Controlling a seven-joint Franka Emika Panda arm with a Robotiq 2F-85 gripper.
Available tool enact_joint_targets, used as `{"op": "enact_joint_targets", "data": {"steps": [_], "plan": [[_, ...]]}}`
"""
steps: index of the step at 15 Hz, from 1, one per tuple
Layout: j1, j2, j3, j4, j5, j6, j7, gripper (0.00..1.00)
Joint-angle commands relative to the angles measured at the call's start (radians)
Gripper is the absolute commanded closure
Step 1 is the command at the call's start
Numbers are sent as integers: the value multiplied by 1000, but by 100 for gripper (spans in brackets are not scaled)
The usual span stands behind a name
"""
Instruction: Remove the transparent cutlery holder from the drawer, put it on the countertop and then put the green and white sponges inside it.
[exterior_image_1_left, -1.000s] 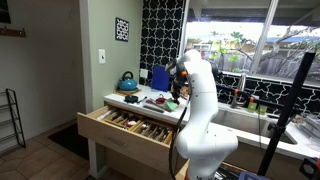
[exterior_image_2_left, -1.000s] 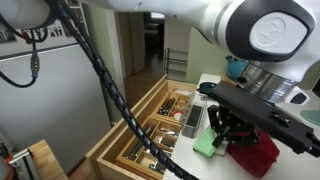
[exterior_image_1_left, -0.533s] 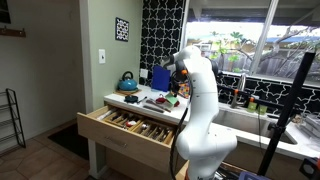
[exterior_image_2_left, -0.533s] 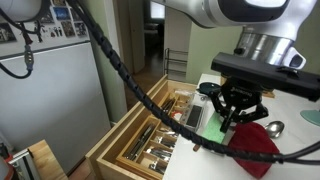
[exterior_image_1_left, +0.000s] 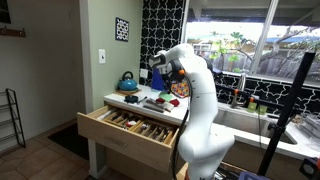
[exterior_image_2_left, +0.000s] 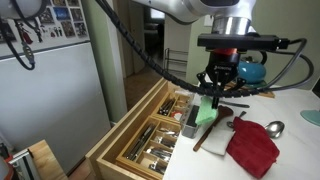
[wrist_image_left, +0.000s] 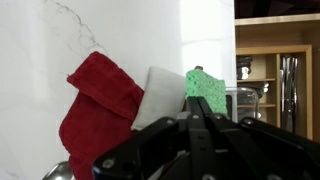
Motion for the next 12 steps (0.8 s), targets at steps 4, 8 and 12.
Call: {"op": "enact_joint_targets", "data": {"steps": [4,8,12], "plan": [[72,66,14,38,-74,-14,104,99],[80,113,20,54,-77,-15,162,99],[83,140,33,67,-74,-29,174,85]]}}
